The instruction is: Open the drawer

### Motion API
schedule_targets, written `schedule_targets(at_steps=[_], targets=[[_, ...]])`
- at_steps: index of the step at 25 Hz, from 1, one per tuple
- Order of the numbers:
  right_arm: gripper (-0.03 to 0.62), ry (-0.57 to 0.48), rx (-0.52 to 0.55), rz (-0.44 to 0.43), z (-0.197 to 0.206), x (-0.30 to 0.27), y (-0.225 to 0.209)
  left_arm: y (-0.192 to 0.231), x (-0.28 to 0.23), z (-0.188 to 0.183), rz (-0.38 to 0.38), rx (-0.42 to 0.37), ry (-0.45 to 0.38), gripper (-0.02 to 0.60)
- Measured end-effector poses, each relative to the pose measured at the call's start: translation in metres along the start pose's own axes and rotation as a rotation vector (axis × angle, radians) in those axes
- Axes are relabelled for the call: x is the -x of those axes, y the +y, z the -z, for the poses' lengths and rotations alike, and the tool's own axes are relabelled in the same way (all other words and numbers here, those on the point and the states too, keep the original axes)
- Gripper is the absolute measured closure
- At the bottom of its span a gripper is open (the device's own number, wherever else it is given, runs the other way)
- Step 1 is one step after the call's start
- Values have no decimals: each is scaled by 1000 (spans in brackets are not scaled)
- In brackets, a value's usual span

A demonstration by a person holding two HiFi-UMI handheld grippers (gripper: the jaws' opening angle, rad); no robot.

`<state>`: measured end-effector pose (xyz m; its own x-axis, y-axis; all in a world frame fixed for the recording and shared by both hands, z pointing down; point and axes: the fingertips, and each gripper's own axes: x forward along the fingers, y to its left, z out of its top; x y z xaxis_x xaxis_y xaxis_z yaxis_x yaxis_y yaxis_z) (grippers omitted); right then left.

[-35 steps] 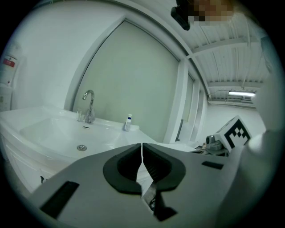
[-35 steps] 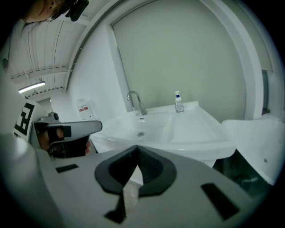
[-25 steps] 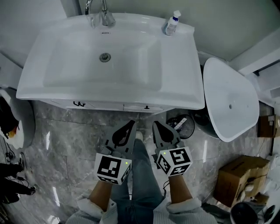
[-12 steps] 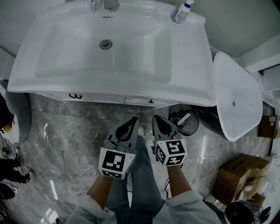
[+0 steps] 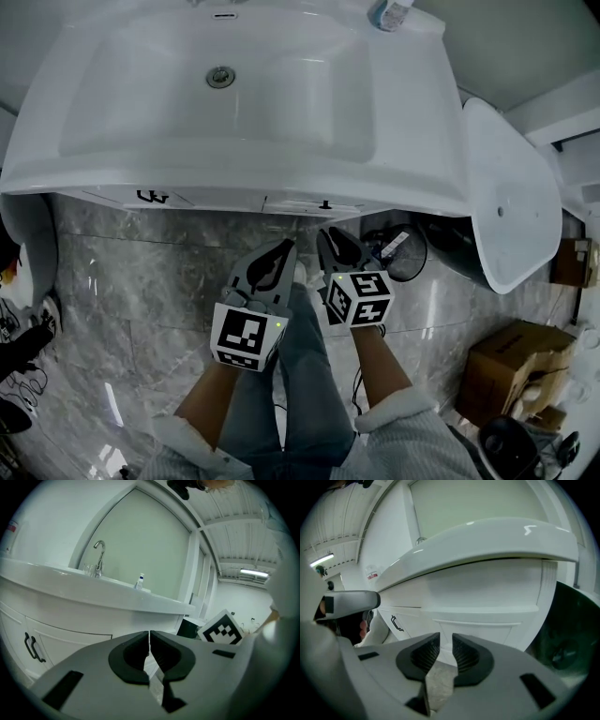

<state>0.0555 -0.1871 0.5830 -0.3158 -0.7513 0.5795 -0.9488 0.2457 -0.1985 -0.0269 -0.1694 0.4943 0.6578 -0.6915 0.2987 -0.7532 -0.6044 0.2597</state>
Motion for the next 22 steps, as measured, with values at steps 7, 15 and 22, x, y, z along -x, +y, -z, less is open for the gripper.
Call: schedule_targets(at_steps=[7, 15, 22], targets=[[456, 55, 4, 61, 16, -30, -23, 6, -7, 18, 5, -19, 30, 558], [390, 117, 23, 133, 37, -55, -40, 15, -2, 30, -6, -10, 43, 558], [367, 139, 52, 196, 44, -76, -47, 24, 2, 38, -18, -1, 56, 558]])
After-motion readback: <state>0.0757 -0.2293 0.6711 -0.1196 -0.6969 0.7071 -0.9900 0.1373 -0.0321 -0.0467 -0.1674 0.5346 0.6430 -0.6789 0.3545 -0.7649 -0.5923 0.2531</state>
